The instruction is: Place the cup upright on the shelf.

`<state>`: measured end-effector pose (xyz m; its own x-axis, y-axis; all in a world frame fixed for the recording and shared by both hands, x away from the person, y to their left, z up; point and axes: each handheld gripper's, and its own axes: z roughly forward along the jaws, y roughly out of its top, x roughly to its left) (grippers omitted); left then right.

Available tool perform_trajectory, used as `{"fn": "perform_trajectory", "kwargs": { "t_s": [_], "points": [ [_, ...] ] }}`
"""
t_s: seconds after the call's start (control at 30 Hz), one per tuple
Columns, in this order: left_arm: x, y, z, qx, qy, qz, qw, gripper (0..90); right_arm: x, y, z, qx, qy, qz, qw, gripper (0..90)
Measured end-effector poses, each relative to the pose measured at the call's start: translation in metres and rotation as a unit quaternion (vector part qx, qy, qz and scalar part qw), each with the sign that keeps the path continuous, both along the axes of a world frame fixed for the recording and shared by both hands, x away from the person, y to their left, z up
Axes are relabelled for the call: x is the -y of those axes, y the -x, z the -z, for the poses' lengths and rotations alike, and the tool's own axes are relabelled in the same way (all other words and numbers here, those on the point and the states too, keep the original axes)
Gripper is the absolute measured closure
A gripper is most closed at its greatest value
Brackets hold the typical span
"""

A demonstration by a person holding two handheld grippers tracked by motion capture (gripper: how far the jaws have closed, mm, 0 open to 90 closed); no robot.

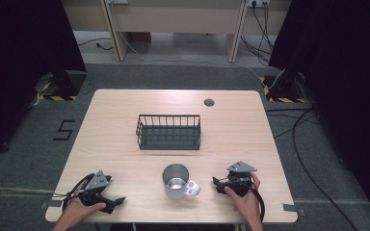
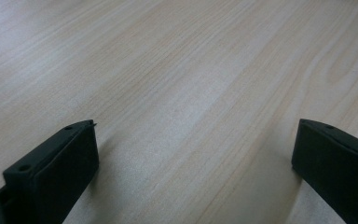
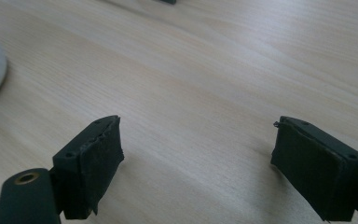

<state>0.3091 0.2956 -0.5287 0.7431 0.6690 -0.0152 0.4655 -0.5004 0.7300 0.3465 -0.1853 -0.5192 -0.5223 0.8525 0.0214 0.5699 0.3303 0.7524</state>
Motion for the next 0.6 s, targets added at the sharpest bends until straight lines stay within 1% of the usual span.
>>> {"fn": "perform_trajectory", "kwargs": {
  "t_s": [0.03, 0.07, 0.1, 0.2, 0.3, 0.4, 0.5, 0.6],
  "points": [
    [0.000, 0.000, 0.000, 0.000, 0.000, 0.000, 1.0000, 0.0, 0.000, 0.003, -0.002, 0.008, -0.012, -0.005, 0.9999, 15.4],
    [0.000, 0.000, 0.000, 0.000, 0.000, 0.000, 1.0000, 0.0, 0.001, 0.004, -0.003, 0.013, -0.019, -0.006, 0.9997, 15.4],
    [0.000, 0.000, 0.000, 0.000, 0.000, 0.000, 1.0000, 0.0, 0.001, 0.004, -0.003, 0.013, -0.019, -0.006, 0.9997, 15.4],
    [0.000, 0.000, 0.000, 0.000, 0.000, 0.000, 1.0000, 0.0, 0.002, 0.008, -0.007, 0.027, -0.037, -0.012, 0.9989, 15.4],
    [0.000, 0.000, 0.000, 0.000, 0.000, 0.000, 1.0000, 0.0, 0.003, 0.013, -0.011, 0.036, -0.048, -0.021, 0.9980, 15.4],
    [0.000, 0.000, 0.000, 0.000, 0.000, 0.000, 1.0000, 0.0, 0.002, 0.016, -0.012, 0.041, -0.049, -0.024, 0.9977, 15.4],
    [0.000, 0.000, 0.000, 0.000, 0.000, 0.000, 1.0000, 0.0, 0.000, 0.022, -0.016, 0.049, -0.052, -0.033, 0.9969, 15.6],
    [0.000, 0.000, 0.000, 0.000, 0.000, 0.000, 1.0000, 0.0, -0.002, 0.024, -0.017, 0.052, -0.052, -0.035, 0.9967, 15.6]
  ]
}}
